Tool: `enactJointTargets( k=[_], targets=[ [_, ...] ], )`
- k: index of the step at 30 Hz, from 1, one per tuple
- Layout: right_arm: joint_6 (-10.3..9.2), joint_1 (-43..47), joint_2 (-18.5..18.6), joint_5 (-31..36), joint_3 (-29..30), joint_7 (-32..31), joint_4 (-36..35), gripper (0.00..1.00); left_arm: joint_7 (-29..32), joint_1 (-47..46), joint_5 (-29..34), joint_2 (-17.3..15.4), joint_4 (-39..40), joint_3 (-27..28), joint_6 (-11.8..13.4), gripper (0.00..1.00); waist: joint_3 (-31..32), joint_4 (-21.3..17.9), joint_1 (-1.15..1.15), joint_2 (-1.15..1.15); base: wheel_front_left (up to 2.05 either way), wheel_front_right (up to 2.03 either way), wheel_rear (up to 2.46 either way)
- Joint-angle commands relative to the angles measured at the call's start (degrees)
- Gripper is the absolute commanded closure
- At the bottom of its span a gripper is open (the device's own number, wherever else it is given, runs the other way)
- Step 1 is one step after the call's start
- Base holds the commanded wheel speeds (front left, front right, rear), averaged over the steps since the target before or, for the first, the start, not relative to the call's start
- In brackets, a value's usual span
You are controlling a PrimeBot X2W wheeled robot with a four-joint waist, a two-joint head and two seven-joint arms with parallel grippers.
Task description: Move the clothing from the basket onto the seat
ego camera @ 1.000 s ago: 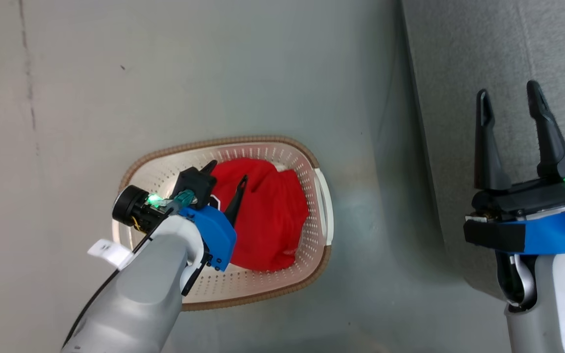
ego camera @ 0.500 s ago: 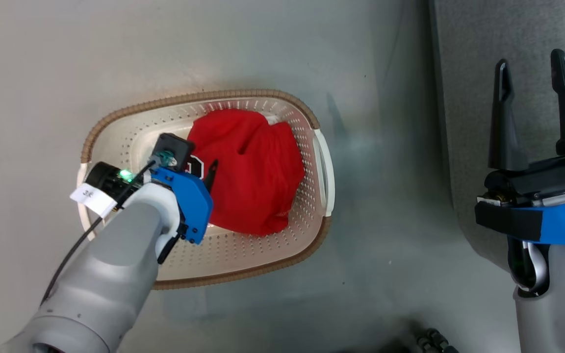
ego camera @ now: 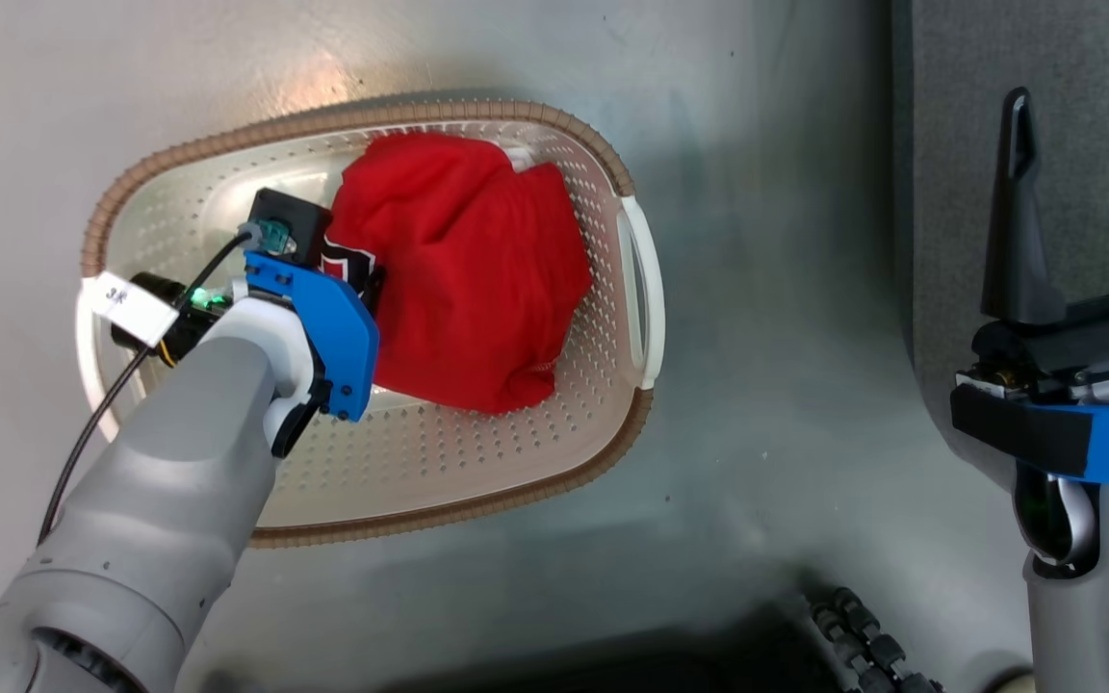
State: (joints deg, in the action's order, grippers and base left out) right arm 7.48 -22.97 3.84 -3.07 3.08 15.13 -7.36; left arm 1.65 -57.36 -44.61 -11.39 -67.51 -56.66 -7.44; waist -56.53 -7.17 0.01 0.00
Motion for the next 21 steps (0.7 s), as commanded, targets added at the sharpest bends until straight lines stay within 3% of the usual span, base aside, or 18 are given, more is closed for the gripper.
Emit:
enactJointTargets(
  k=[1,14,15,16,21],
  targets=[
    [0.03,-0.1,0.3,0.3,0.2,0.0,-0.6,0.00,0.5,-1.2,-0.7,-0.3,0.1,-0.4,0.0,0.00,-1.0,-0.3,-0.01,0.00,0.00,0.00,0.00],
    [0.03,1.0,0.4,0.8,0.5,0.0,-3.8,0.00,-1.0,-4.5,-1.2,0.8,-3.3,-5.1,0.0,0.00,-4.4,-0.6,-0.01,0.00,0.00,0.00,0.00],
    [0.03,0.9,0.3,0.9,0.4,0.0,-3.9,0.00,-1.3,-4.5,-1.3,0.9,-3.6,-5.3,0.0,0.75,-4.5,-0.5,-0.01,0.00,0.00,0.00,0.00],
    [0.03,0.9,0.3,0.8,0.3,0.0,-4.0,0.00,-1.5,-4.5,-1.4,1.1,-3.8,-5.6,0.0,1.00,-4.4,-0.5,-0.01,0.00,0.00,0.00,0.00],
    [0.03,0.4,0.1,0.8,0.1,0.0,-3.8,0.00,-1.8,-4.2,-2.0,1.2,-4.0,-6.7,0.0,1.00,-3.7,-0.4,-0.01,0.00,0.00,0.00,0.00]
  ],
)
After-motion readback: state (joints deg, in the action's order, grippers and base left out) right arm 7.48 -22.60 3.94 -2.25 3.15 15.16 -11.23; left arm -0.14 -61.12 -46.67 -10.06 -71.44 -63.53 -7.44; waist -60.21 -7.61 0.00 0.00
